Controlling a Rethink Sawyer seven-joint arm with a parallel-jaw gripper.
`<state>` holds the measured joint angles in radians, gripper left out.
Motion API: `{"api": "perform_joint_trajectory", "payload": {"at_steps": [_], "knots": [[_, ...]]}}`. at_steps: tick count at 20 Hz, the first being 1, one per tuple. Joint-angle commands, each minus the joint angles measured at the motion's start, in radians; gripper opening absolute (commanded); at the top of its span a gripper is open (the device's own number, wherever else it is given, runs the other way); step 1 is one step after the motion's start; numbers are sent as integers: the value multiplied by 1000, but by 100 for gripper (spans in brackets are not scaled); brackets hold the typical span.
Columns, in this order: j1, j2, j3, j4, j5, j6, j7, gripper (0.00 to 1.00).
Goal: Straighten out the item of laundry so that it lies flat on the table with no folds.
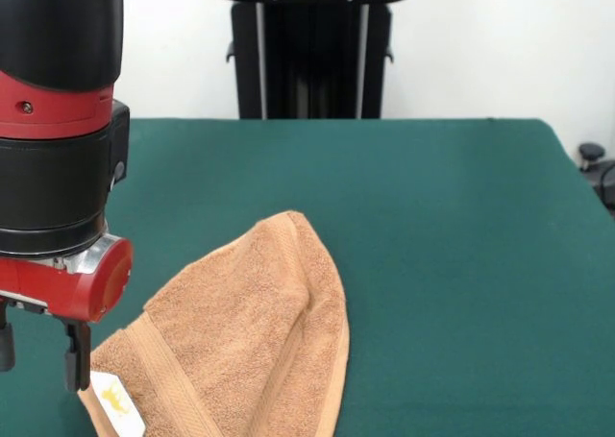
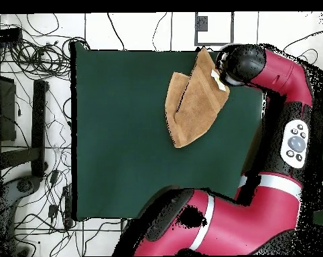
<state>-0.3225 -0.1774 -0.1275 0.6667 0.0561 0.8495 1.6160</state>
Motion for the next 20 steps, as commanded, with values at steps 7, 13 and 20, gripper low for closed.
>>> {"api": "perform_joint_trajectory", "payload": {"at_steps": [7, 13, 20], "knots": [[78, -33, 8, 157, 46, 23, 329, 100], [83, -34, 4, 159, 49, 27, 341, 100], [75, -29, 10, 148, 44, 34, 333, 100]]}}
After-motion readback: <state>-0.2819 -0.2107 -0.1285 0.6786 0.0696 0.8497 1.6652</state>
